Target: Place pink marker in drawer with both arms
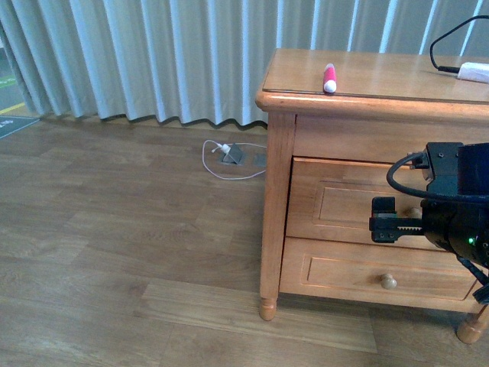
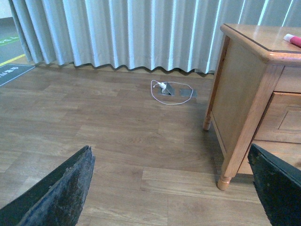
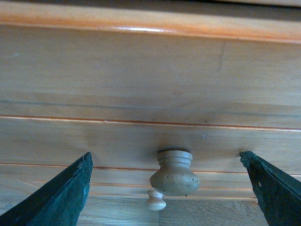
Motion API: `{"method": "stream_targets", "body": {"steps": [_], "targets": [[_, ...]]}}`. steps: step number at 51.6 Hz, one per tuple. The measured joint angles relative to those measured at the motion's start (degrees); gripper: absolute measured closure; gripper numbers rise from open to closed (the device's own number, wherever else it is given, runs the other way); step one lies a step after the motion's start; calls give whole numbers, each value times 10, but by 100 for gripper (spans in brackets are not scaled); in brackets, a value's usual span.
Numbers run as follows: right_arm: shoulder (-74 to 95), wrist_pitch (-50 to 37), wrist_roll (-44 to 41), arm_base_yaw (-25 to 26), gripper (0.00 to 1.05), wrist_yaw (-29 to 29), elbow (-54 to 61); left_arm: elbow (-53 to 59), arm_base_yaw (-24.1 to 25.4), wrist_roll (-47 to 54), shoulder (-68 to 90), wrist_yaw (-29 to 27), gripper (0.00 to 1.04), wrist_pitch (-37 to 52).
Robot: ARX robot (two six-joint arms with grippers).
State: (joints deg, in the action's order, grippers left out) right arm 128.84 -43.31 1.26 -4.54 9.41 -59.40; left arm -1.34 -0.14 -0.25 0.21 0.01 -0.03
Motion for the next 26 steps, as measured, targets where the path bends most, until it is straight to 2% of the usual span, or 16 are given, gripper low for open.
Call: {"method": "stream_targets", "body": {"steps": [8,26], "targets": [[5,5,-1,0,9,4,-5,0,0,0,0,0,6,0],[5,9,-5,0,62,8,-6,0,0,0,0,0,6,0]]}}
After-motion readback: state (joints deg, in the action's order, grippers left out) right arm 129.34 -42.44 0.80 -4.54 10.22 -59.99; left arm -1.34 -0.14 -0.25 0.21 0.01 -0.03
